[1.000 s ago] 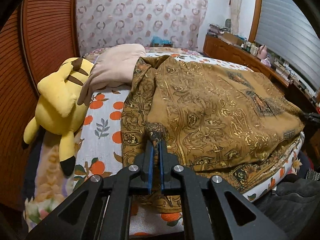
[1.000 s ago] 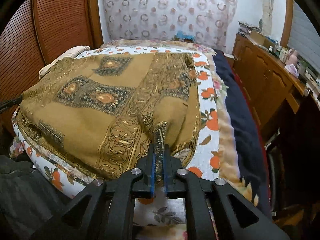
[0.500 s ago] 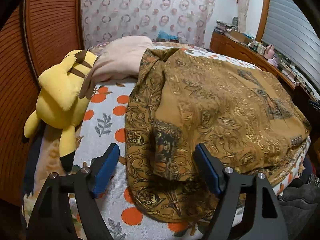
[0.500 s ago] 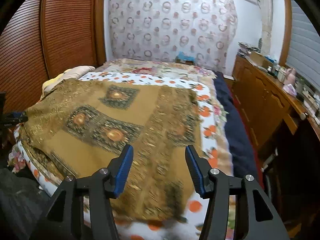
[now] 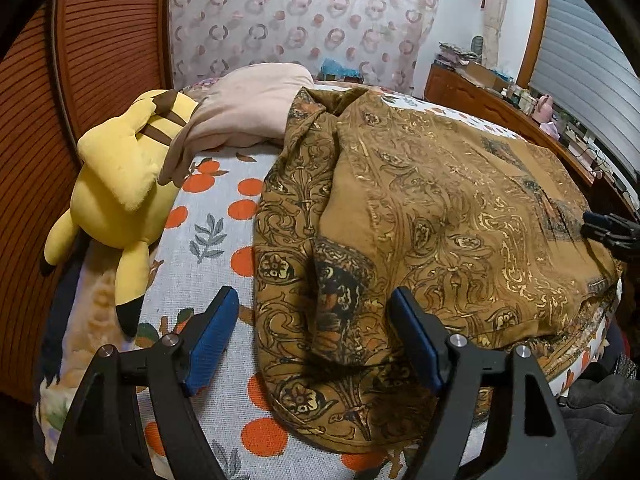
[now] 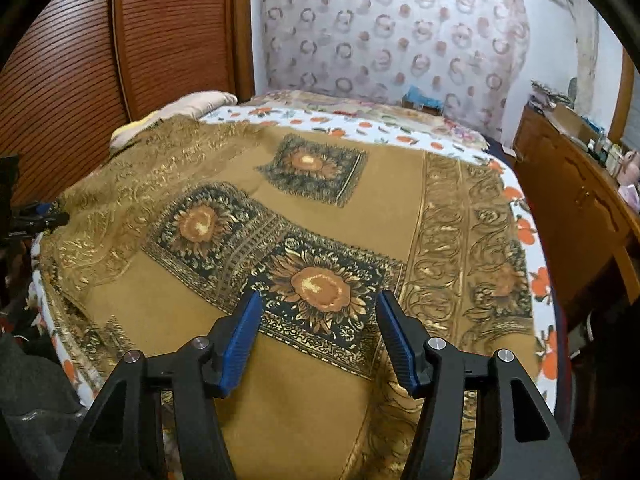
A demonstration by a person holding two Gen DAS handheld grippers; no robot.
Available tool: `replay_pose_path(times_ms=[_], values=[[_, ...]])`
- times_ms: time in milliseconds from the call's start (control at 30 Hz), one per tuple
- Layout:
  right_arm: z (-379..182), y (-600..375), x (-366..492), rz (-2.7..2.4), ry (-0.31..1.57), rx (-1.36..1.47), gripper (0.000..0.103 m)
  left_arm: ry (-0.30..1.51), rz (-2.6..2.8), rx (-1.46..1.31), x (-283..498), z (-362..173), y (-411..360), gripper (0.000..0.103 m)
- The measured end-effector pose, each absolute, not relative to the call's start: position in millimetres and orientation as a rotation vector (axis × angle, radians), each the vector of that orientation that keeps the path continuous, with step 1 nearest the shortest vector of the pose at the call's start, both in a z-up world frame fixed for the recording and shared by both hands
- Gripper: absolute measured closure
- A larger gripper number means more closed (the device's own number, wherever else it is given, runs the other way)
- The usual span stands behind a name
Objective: Fold small clothes
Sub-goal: 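Open both grippers and smooth the folded shirt on the bed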
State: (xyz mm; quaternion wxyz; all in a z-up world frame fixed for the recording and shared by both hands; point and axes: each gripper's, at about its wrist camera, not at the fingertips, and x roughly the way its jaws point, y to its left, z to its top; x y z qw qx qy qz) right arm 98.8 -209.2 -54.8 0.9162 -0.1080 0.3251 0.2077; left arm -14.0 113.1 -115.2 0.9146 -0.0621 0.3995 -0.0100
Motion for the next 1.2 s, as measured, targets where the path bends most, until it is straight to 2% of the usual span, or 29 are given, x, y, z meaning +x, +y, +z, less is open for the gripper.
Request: replay_pose_path(times_ms=[367, 433, 533, 633, 800, 933, 1067, 1133, 1200], values=[[-72, -208, 127, 0.407, 0.701, -0.169, 0.04, 0.665, -0.047, -0.14, 3, -63, 124, 0.025], [-73, -207, 126, 0.398, 0.698, -0.177, 0.039, 0.67, -0.073, -0.125, 23, -55, 123, 0.046], [-73, -205, 121, 0.386, 0.694, -0.191, 0.038, 0.697, -0.134, -0.092, 62, -49, 118, 0.067], [-71, -206, 118, 0.386, 0.694, -0.191, 0.038, 0.748, -0.149, -0.012, 105, -53, 108, 0.072], [-70, -206, 118, 0.388, 0.694, -0.195, 0.038, 0.836, -0.114, 0.114, 168, -71, 95, 0.073], [-70, -206, 116, 0.389, 0.693, -0.192, 0.037, 0.914, -0.091, 0.186, 191, -93, 91, 0.073], [-70, -207, 116, 0.389, 0.693, -0.19, 0.037, 0.916, -0.084, 0.248, 196, -103, 88, 0.074], [-70, -207, 116, 0.389, 0.693, -0.19, 0.037, 0.912, -0.068, 0.256, 196, -103, 91, 0.099], [-70, -206, 116, 0.39, 0.692, -0.188, 0.037, 0.909, -0.08, 0.241, 195, -100, 97, 0.1]])
